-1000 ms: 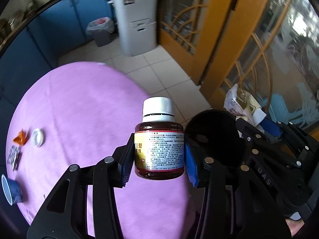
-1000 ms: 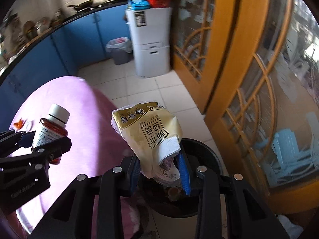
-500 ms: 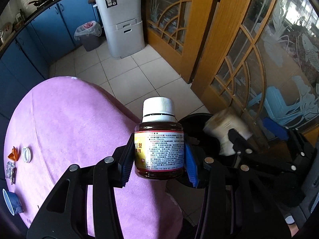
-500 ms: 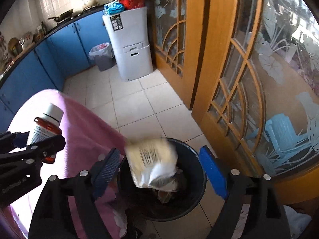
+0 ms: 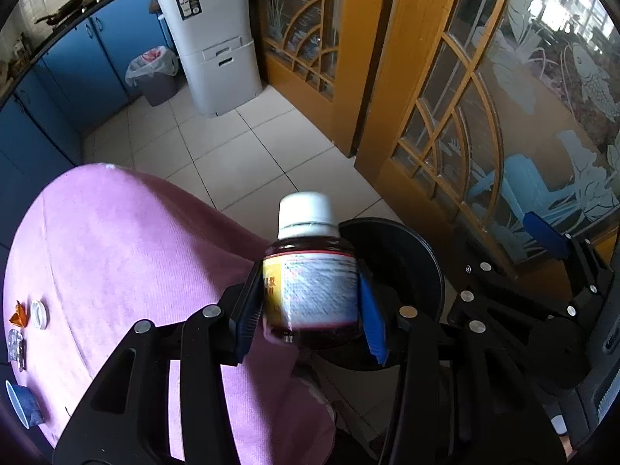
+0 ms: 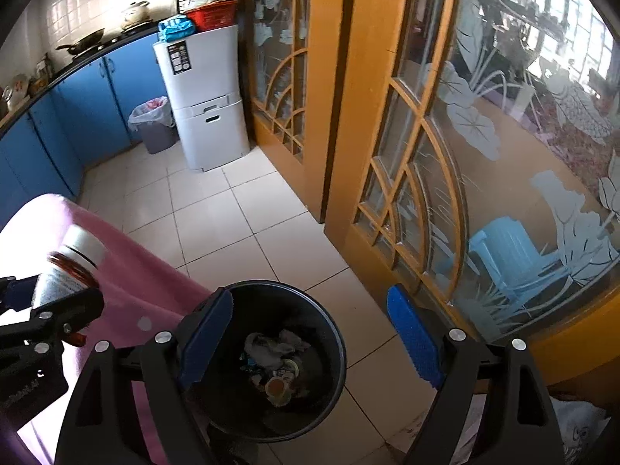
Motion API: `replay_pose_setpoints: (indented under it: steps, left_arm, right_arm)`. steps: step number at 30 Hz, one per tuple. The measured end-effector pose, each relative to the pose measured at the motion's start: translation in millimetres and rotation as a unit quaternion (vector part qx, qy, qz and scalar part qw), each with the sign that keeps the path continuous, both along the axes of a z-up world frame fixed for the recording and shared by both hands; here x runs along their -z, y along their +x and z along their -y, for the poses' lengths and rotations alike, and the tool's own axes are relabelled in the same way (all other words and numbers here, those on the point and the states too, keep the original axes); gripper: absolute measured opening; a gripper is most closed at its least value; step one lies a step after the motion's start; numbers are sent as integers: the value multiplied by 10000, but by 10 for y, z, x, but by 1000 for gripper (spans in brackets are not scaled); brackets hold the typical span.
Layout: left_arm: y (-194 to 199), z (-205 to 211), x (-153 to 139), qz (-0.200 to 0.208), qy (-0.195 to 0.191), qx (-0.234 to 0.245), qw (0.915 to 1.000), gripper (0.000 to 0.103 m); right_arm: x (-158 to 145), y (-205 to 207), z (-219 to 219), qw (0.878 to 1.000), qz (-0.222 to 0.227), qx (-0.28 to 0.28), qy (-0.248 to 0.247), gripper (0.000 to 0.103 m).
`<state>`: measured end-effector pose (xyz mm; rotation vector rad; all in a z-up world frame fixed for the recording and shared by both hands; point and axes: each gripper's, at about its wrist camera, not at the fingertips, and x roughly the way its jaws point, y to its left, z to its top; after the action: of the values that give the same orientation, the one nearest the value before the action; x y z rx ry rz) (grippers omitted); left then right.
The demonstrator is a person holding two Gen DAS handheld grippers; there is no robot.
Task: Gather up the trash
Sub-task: 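Open the right gripper to drop the tissue pack while the left gripper drops the bottle, then move both grippers back over the table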
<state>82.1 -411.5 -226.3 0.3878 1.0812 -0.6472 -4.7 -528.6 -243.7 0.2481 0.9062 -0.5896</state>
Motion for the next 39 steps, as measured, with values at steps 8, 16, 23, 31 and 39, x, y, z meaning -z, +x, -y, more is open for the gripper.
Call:
replay_pose_setpoints:
  steps: [8,16,23,31,39]
  left_arm:
    - [-68,76,-155,364,-128,80,9992,79]
    - [54,-146,-79,233,-53,-212,9995,79]
    - [250,-829,-124,312,-54,-939,9951,79]
    - [481,-1868,-266,478,-156,-1909,9803,79]
    - [519,-3016,-247,437,-174,-2891,9561,79]
  right_arm:
    - [21,-72,95,9999,3,134,83,80]
    - [-1,-7,-8,9999,44,32,162,80]
    - [-98,215,-451,9978,188,-570,289,80]
    - [-267,621,-1356,9867,303,-1583,222,80]
    - [-371,977,-2377,9639,303,-2640,183,80]
